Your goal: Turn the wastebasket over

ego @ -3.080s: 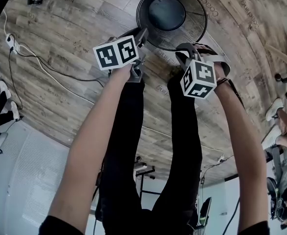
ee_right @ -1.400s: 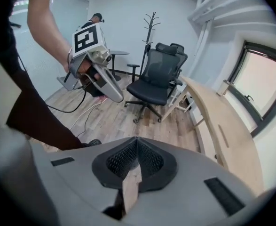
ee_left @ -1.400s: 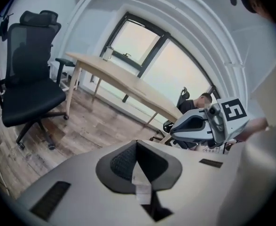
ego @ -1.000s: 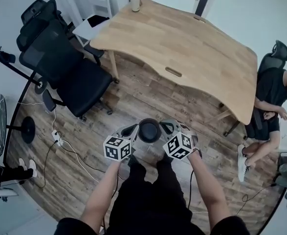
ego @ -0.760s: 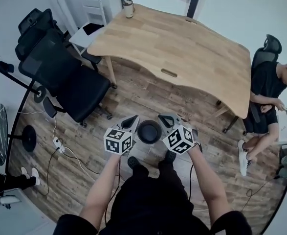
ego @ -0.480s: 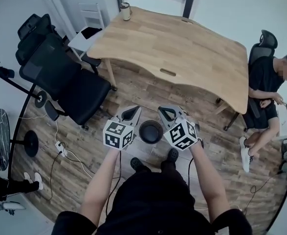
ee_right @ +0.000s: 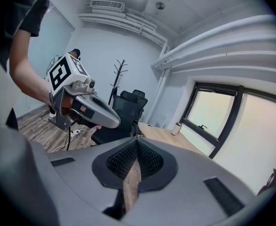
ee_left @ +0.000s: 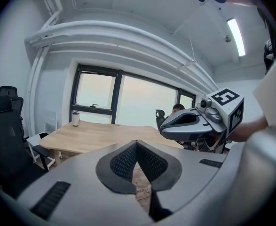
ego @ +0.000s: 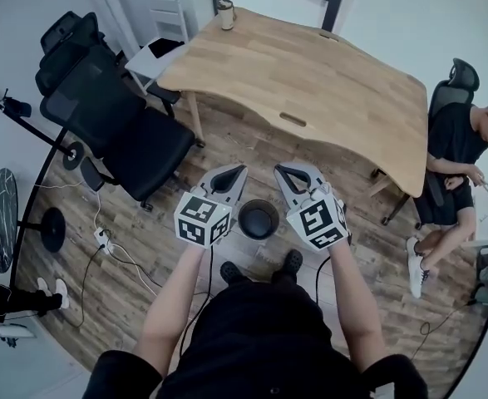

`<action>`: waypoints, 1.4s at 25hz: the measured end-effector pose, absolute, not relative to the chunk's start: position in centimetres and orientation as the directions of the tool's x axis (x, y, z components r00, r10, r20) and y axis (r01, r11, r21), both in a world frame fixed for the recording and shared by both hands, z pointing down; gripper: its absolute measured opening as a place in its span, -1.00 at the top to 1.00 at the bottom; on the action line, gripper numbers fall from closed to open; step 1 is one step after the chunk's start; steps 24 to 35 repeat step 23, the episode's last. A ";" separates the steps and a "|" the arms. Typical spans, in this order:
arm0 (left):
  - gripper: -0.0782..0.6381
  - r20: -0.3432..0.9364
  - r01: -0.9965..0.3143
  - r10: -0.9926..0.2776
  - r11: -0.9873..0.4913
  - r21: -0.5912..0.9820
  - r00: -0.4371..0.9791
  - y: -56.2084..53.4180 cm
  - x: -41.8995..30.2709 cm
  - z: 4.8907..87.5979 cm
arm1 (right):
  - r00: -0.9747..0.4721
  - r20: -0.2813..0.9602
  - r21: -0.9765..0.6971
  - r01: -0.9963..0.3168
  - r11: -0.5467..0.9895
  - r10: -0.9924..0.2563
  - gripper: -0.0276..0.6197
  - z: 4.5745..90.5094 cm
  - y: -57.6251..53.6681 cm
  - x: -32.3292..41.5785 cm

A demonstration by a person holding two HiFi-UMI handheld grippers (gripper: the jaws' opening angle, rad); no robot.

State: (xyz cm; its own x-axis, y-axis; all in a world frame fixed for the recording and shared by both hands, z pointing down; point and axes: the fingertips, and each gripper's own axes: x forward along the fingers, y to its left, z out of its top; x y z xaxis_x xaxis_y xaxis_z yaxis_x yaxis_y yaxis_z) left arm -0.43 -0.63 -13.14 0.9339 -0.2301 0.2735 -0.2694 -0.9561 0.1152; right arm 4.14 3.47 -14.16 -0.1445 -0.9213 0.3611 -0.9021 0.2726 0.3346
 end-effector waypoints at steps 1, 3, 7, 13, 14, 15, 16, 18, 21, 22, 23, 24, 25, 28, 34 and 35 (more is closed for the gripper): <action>0.73 0.272 -0.274 -0.235 -0.955 0.115 0.933 -0.6 -0.6 -13.2 | -0.149 0.360 0.331 -0.902 0.276 -0.921 0.82 -14.2 3.5 4.1; 0.73 0.268 -0.283 -0.245 -0.952 0.116 0.932 -0.5 -0.7 -13.3 | -0.158 0.358 0.326 -0.903 0.281 -0.920 0.82 -14.5 3.6 4.0; 0.74 0.271 -0.292 -0.253 -0.950 0.114 0.929 -0.2 -0.8 -13.3 | -0.175 0.358 0.316 -0.901 0.295 -0.917 0.82 -14.5 3.5 3.9; 0.73 0.277 -0.305 -0.266 -0.947 0.106 0.923 0.0 -1.2 -13.4 | -0.187 0.353 0.317 -0.898 0.306 -0.917 0.82 -14.6 3.5 3.7; 0.73 0.278 -0.305 -0.266 -0.946 0.107 0.923 0.1 -1.2 -13.4 | -0.188 0.353 0.316 -0.898 0.306 -0.917 0.82 -14.6 3.5 3.7; 0.73 0.279 -0.305 -0.266 -0.946 0.107 0.923 0.1 -1.3 -13.4 | -0.189 0.355 0.313 -0.899 0.307 -0.916 0.82 -14.6 3.5 3.6; 0.73 0.281 -0.305 -0.265 -0.946 0.108 0.922 0.2 -1.4 -13.3 | -0.193 0.356 0.308 -0.900 0.310 -0.914 0.82 -14.5 3.6 3.5; 0.73 0.285 -0.306 -0.265 -0.945 0.113 0.921 0.3 -1.5 -13.2 | -0.203 0.358 0.296 -0.901 0.317 -0.911 0.82 -14.3 3.6 3.3; 0.73 0.283 -0.305 -0.262 -0.945 0.121 0.923 0.4 -1.4 -13.2 | -0.204 0.356 0.304 -0.898 0.319 -0.912 0.82 -14.6 3.4 3.4; 0.73 0.282 -0.304 -0.260 -0.945 0.122 0.923 0.4 -1.3 -13.2 | -0.202 0.354 0.308 -0.897 0.317 -0.913 0.82 -14.8 3.4 3.5; 0.74 0.282 -0.302 -0.259 -0.945 0.123 0.924 0.5 -1.2 -13.2 | -0.200 0.352 0.313 -0.896 0.316 -0.914 0.82 -14.9 3.3 3.6; 0.74 0.282 -0.302 -0.259 -0.945 0.123 0.924 0.5 -1.2 -13.2 | -0.200 0.352 0.313 -0.896 0.316 -0.914 0.82 -14.9 3.3 3.6; 0.74 0.282 -0.302 -0.259 -0.945 0.123 0.924 0.5 -1.2 -13.2 | -0.200 0.352 0.313 -0.896 0.316 -0.914 0.82 -14.9 3.3 3.6; 0.74 0.282 -0.302 -0.259 -0.945 0.123 0.924 0.5 -1.2 -13.2 | -0.200 0.352 0.313 -0.896 0.316 -0.914 0.82 -14.9 3.3 3.6; 0.74 0.282 -0.302 -0.259 -0.945 0.123 0.924 0.5 -1.2 -13.2 | -0.200 0.352 0.313 -0.896 0.316 -0.914 0.82 -14.9 3.3 3.6; 0.74 0.282 -0.302 -0.259 -0.945 0.123 0.924 0.5 -1.2 -13.2 | -0.200 0.352 0.313 -0.896 0.316 -0.914 0.82 -14.9 3.3 3.6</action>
